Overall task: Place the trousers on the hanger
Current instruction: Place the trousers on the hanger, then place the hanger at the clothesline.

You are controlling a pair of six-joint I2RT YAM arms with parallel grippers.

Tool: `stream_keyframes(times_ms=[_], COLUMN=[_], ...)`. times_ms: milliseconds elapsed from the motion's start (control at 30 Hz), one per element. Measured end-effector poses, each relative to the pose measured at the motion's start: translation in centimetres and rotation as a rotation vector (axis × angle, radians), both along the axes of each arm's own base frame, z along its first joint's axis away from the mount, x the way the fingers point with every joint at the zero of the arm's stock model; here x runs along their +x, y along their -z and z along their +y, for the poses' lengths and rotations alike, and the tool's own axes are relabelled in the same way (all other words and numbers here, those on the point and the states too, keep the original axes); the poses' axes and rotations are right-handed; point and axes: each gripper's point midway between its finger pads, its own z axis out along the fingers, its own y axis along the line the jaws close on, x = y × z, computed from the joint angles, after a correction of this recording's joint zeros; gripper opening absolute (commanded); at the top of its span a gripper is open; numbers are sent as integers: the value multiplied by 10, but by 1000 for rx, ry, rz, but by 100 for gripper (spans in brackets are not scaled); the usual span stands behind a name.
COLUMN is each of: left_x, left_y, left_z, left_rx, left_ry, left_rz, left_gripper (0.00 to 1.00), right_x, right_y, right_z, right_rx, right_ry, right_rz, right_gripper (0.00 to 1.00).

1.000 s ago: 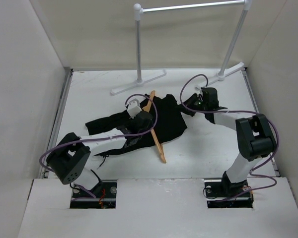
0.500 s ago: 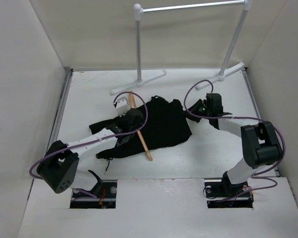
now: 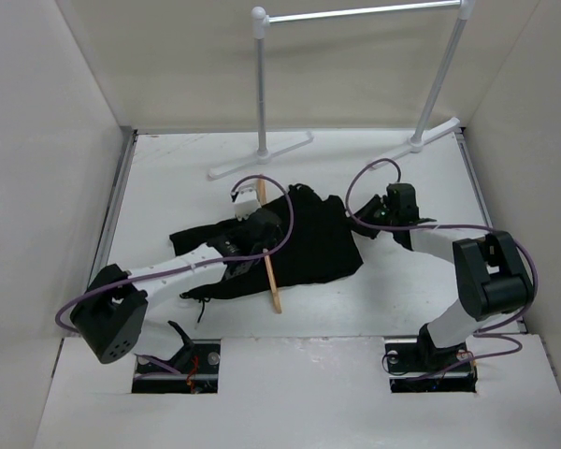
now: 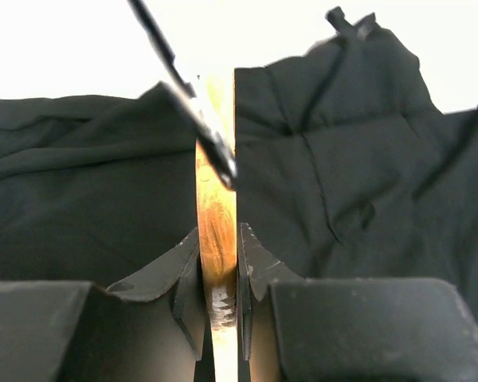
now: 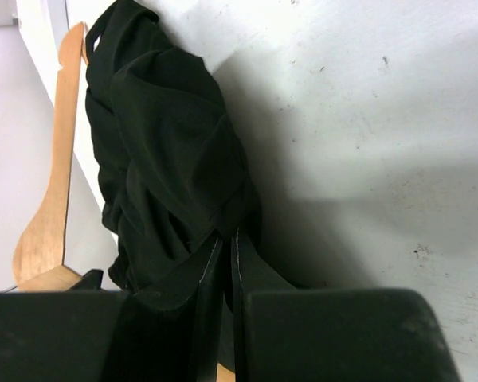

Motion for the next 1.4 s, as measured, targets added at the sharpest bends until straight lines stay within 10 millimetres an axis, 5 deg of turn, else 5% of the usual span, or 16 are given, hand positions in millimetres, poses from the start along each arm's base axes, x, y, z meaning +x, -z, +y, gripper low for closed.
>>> stream_keyframes(times_ms=[133, 267, 433, 567, 800, 967, 1067, 1233, 1400], left_x=[-2, 1, 8, 22, 36, 39, 43, 50, 53], left_y=[-4, -8, -31, -81, -182, -224, -235, -226, -213], left_z=[-13, -15, -20, -36, -59, -61, -64, -76, -86], left_rx=[34, 54, 62, 23, -63, -91, -97, -79, -52], left_ry=[61, 78, 89, 108, 149, 173, 183, 215, 246], left_rz=[-9, -17, -40, -111, -267, -313, -318, -278, -226], left_gripper=[4, 2, 0, 0, 0, 0, 0, 0, 0], right_x=[-2, -2, -8, -17, -37, -69, -88, -112, -99], right_y=[1, 3, -4, -37, -145, -223, -246, -244, -225], right_z=[4, 4, -2, -9, -6, 19, 53, 110, 127], right_rx=[-8, -19, -63, -105, -136, -102, -63, -23, -43], right_ry=[-8, -8, -17, -32, -78, -186, -312, -508, -539], right_rz=[-1, -2, -17, -101, -395, -622, -695, -724, -698], right_gripper=[16, 45, 59, 61, 61, 61, 64, 66, 66])
